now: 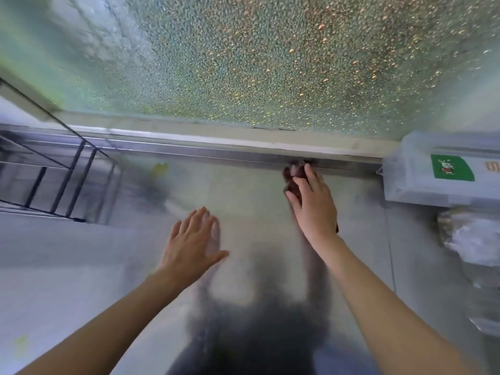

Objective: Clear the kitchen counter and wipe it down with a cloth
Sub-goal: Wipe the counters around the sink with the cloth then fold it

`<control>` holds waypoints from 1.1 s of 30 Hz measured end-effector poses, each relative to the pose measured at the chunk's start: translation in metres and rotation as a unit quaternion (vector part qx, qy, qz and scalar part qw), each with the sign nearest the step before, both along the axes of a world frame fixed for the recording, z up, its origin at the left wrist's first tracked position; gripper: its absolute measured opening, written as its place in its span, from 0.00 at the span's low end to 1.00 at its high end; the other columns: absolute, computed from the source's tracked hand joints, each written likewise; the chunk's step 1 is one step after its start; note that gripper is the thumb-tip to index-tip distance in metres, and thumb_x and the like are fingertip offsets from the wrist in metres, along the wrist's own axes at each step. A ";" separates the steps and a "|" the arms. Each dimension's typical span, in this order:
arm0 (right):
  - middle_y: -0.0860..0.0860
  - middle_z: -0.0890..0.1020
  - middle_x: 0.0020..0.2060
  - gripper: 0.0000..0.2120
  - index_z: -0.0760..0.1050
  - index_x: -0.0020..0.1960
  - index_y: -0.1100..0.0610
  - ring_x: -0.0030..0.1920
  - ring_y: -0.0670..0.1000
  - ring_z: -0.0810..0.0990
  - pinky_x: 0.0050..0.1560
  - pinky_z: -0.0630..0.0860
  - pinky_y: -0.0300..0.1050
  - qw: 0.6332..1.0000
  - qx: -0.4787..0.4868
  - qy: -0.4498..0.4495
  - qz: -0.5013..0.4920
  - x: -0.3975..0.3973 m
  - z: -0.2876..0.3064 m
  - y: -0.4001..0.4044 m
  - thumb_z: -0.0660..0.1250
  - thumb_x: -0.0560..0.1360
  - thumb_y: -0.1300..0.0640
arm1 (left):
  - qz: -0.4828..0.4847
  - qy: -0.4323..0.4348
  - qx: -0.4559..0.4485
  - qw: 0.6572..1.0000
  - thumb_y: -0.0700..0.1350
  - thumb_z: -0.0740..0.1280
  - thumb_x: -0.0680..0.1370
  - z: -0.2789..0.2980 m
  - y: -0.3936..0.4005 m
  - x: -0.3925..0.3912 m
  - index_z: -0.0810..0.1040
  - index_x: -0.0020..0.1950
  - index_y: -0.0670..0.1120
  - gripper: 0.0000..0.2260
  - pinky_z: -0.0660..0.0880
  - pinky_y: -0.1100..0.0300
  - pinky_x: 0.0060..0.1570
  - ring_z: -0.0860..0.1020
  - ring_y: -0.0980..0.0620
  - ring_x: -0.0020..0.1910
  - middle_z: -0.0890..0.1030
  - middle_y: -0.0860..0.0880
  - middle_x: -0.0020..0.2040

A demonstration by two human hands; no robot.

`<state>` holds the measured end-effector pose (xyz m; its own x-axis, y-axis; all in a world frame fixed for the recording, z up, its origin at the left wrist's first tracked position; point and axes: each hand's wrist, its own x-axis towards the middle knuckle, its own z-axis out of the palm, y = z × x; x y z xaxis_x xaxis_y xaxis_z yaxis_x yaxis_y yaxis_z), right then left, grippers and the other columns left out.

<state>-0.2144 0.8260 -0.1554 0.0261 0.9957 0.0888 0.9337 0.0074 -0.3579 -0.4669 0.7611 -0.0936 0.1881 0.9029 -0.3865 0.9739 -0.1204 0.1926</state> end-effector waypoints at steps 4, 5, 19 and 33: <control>0.57 0.68 0.70 0.14 0.75 0.58 0.58 0.68 0.63 0.68 0.65 0.68 0.56 1.000 0.000 0.016 0.027 -0.064 0.003 -0.032 0.65 0.75 0.53 | 0.082 -0.040 -0.024 0.995 0.63 0.53 0.65 0.015 -0.036 -0.039 0.68 0.66 0.47 0.34 0.63 0.52 0.64 0.69 0.43 0.66 0.67 0.46 0.70; 0.56 0.70 0.69 0.14 0.76 0.57 0.58 0.67 0.62 0.70 0.63 0.69 0.56 0.996 0.010 0.015 0.088 -0.083 0.001 -0.047 0.65 0.75 0.53 | 0.089 -0.041 -0.020 0.995 0.63 0.52 0.65 0.016 -0.047 -0.045 0.68 0.66 0.48 0.34 0.64 0.51 0.64 0.70 0.43 0.66 0.68 0.46 0.69; 0.57 0.71 0.68 0.13 0.76 0.55 0.58 0.65 0.63 0.71 0.60 0.73 0.56 0.995 -0.024 0.035 0.092 -0.138 0.007 -0.170 0.69 0.72 0.55 | 0.092 -0.058 -0.025 0.994 0.62 0.62 0.72 0.024 -0.150 -0.113 0.55 0.74 0.45 0.37 0.53 0.54 0.71 0.55 0.47 0.75 0.54 0.45 0.76; 0.54 0.64 0.73 0.13 0.74 0.59 0.57 0.71 0.61 0.63 0.68 0.64 0.55 0.994 -0.035 0.046 -0.096 -0.166 0.011 -0.285 0.63 0.77 0.55 | 0.052 0.013 -0.022 0.998 0.69 0.59 0.69 -0.007 -0.241 -0.145 0.38 0.74 0.44 0.48 0.44 0.47 0.73 0.39 0.44 0.75 0.37 0.43 0.76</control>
